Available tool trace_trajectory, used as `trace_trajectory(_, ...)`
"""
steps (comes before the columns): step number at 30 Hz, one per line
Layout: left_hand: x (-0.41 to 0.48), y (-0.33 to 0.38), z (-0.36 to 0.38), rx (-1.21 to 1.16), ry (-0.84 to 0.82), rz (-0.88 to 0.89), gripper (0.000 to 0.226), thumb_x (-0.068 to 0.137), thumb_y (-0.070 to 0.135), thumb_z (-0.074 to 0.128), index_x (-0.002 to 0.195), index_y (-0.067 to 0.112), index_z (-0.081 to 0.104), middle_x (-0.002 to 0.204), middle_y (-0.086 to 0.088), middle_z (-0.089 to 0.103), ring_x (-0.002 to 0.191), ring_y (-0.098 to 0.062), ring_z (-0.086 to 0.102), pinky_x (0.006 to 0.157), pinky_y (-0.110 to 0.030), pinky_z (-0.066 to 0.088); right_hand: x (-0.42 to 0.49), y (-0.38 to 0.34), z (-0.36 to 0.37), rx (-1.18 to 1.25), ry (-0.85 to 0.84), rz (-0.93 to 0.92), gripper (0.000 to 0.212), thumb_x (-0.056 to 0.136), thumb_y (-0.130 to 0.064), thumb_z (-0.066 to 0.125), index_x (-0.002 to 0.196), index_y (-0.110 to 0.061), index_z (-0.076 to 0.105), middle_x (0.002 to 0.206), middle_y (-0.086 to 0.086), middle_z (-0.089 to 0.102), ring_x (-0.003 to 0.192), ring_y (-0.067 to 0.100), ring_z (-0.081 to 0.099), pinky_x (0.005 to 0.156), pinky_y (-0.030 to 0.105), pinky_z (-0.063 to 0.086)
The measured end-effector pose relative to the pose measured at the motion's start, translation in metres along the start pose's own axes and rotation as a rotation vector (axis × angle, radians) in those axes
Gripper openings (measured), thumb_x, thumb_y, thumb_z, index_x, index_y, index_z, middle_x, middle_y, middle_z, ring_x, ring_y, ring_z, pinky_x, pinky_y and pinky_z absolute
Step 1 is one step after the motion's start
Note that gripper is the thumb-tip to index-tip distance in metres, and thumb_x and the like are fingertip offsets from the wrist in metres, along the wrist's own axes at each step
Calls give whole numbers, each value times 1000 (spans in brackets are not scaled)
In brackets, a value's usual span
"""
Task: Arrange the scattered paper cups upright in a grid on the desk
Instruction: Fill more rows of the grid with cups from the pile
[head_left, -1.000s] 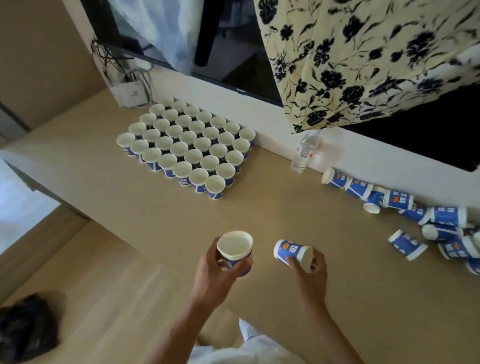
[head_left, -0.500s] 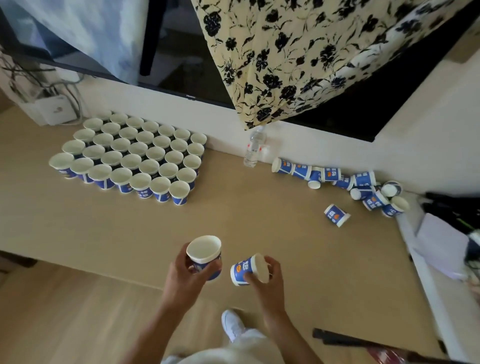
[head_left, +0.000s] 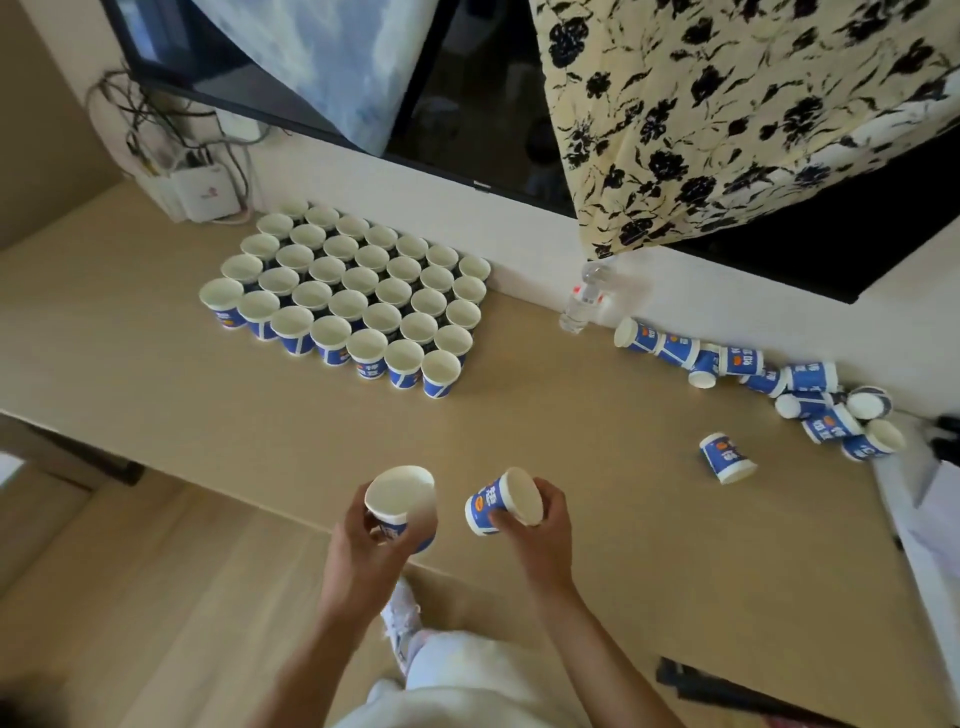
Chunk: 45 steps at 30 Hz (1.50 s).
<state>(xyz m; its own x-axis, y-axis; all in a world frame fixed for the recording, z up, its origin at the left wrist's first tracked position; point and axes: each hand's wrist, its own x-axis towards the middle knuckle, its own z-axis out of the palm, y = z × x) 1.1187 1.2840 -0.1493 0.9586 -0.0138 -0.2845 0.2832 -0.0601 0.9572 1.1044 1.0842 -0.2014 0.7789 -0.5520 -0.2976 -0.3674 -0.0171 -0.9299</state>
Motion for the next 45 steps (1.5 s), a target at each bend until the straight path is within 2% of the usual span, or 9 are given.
trace_trajectory(3,17,-1,-28,13,68,-14,57,54,44,81,106,28,65,93,12,75,81,-3,71,69,-19,54,7,-6,39,14,-46,2,58,67,3,84,111,-20,55,108,1,63,84,2,64,68,16,52)
trace_trajectory(7,57,-5,-69,62,100,-29,47,68,17,90,108,24,65,97,9,75,84,-3,71,70,-20,53,18,-13,99,62,-70,-6,62,55,-15,81,111,-21,54,106,0,63,80,-1,65,68,20,54)
trace_trajectory(13,124,5,-131,211,78,-19,44,74,15,87,110,28,65,99,8,75,90,-9,72,76,-27,55,41,-25,186,108,-120,-38,62,56,-23,83,112,-22,54,105,-3,63,88,4,65,74,21,55)
trace_trajectory(18,175,21,-171,242,131,-28,56,59,45,84,109,32,65,98,10,75,90,-14,73,81,-39,59,56,-55,246,148,-157,-81,58,66,-9,84,112,-24,54,107,-6,65,95,9,66,78,19,52)
trace_trajectory(25,231,35,-197,248,123,-44,59,52,48,81,107,32,64,93,12,74,84,-7,72,70,-24,54,73,-80,290,240,-105,-65,60,63,-9,83,116,-21,56,105,-9,68,95,10,67,77,17,51)
trace_trajectory(29,265,34,-214,274,102,-21,51,60,34,85,106,31,62,90,17,72,79,1,68,65,-17,51,77,-78,310,220,-58,-32,61,61,-13,83,114,-26,55,108,-8,66,97,10,66,82,22,53)
trace_trajectory(33,293,25,-232,268,122,-13,56,68,18,89,113,30,57,97,14,69,81,4,67,69,-23,52,77,-78,329,183,-69,-24,63,61,-12,84,114,-29,56,106,-12,67,97,7,66,79,18,53)
trace_trajectory(39,341,16,-276,307,123,-23,59,70,19,89,116,30,53,100,15,67,91,-15,67,75,-32,52,77,-87,371,151,-31,5,66,54,-22,87,113,-27,57,106,-8,67,92,3,66,75,16,51)
trace_trajectory(45,385,-1,-313,351,78,-2,64,66,19,90,120,24,55,105,6,65,93,-7,62,74,-28,48,61,-85,417,93,-9,47,70,48,-39,85,111,-30,57,104,-8,68,93,9,66,73,18,51)
